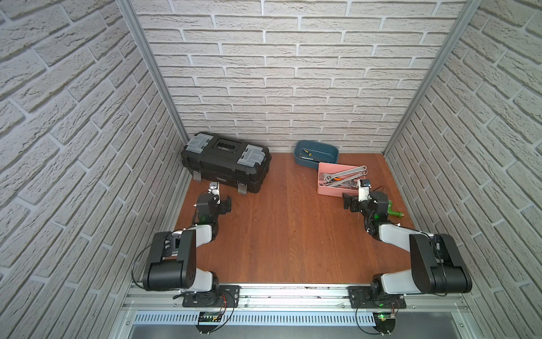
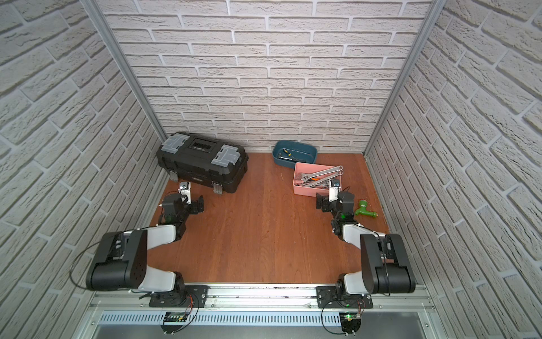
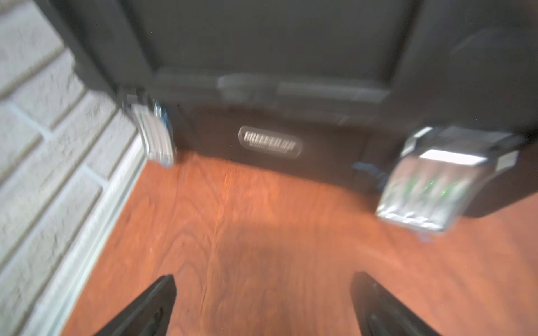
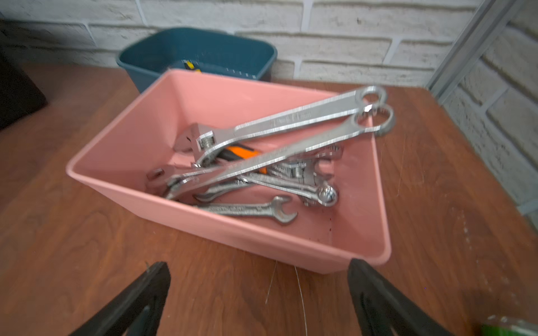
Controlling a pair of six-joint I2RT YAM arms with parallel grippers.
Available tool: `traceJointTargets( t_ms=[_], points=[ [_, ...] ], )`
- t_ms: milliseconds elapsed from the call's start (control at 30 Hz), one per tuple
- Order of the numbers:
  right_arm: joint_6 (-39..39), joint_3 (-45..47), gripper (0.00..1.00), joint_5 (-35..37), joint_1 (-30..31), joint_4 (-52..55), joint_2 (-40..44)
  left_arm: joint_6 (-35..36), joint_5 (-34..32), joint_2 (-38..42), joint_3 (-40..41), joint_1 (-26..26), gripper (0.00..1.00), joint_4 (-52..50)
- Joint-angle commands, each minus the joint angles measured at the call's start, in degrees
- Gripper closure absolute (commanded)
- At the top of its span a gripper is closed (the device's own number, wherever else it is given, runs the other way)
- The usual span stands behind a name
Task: Take out the wrench from the storage box
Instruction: Move the storage box to the center of the board.
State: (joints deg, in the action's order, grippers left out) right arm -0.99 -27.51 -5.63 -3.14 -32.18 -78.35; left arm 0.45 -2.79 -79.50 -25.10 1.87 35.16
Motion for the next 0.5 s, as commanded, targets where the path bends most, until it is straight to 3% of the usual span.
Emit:
traceJointTargets(
  t_ms=[0, 100, 267, 467],
  points=[
    [-0.88, -2.41, 0.0, -3.76, 0.42, 7.91, 7.73, 0.95, -0.85, 6.99, -2.74, -1.16, 0.01, -8.35],
    [-0.53, -3.25, 0.0, -4.77, 1.35, 14.34, 12.98, 0.76, -1.91, 13.96, -4.11, -2.5, 0.02, -16.89],
    [5.09, -4.83, 0.0, -0.63, 5.14, 27.01, 19.96, -4.55, -0.38, 24.15, -6.81, -4.22, 0.02, -29.73],
    [16.63, -4.53, 0.01, 10.73, 12.55, 37.38, 27.02, -13.14, -1.06, 26.11, -12.14, -12.17, 0.02, -40.69]
  ],
)
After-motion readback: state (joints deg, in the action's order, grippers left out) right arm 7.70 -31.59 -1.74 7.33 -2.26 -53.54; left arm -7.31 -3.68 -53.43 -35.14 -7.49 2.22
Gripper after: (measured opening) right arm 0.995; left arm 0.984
